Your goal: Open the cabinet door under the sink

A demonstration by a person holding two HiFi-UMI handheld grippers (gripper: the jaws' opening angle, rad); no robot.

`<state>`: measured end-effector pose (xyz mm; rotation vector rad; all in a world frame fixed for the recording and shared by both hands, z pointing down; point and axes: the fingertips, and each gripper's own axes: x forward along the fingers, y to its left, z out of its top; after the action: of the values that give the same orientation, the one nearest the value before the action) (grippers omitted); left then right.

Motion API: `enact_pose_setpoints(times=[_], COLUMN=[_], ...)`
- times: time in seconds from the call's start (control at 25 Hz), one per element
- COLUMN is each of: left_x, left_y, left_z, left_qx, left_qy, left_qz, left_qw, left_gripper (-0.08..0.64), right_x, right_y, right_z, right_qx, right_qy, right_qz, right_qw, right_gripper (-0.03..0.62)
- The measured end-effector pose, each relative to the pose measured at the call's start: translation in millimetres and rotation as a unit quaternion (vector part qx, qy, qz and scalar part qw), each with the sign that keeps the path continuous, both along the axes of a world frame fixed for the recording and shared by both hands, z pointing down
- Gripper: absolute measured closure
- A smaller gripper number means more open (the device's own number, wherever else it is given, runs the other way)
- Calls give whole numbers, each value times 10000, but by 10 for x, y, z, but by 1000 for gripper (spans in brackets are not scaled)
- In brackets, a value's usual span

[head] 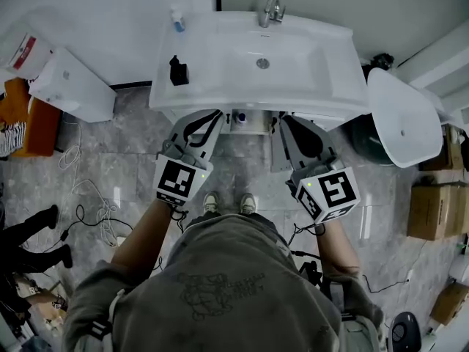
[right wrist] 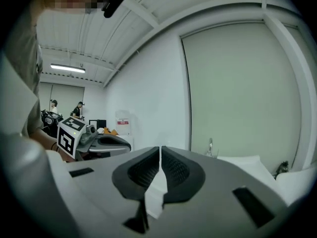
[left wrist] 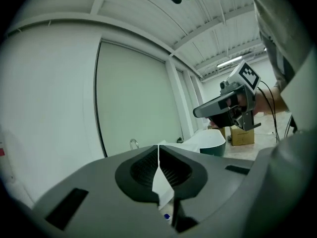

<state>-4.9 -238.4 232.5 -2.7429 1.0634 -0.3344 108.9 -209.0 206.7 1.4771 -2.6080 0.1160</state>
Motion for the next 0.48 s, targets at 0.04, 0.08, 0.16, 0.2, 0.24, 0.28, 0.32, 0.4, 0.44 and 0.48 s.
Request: enact_pose_setpoints(times=[0.04,0.08,0.16,0.2,0.24,0.28,0.32,0.4,0.44,0.48], left_x=[-33,-65,-122,-148,-174,-202,-233,-297,-327,-353], left_y=[21,40,73,89,104,114,115,114,123,137], left_z=[-78,-150,-293,-365,-429,-482,-530,-616,-651,-681], left_qx=[77,140,225,250,268,281,297,340,348,345], left_qy=[11,33,130,194,238,261,279,337,384,437], left_qz=[-2,-15,-82,-131,-181,-234,-288,-385,-422,-452], left_qw=[10000,9999,9996,9994,9992,9990,9988,9981,9978,9974], left_gripper=[538,538,538,538,538,538,538,538,538,538], right_x=[-56,-102,-169,-192,-211,-229,-246,-276,-287,-295], right_y=[20,41,87,111,132,147,152,155,161,170], right_z=[-100,-193,-357,-430,-496,-558,-614,-698,-726,-747], right_qx=[107,205,367,437,500,562,623,716,744,762], right_qy=[-19,-37,-78,-93,-102,-111,-121,-157,-180,-201], right_qz=[-57,-97,-158,-181,-201,-219,-232,-243,-247,-251], right_qw=[9999,9997,9992,9988,9985,9981,9977,9970,9968,9966], right_gripper=[557,557,557,557,557,557,557,557,557,557])
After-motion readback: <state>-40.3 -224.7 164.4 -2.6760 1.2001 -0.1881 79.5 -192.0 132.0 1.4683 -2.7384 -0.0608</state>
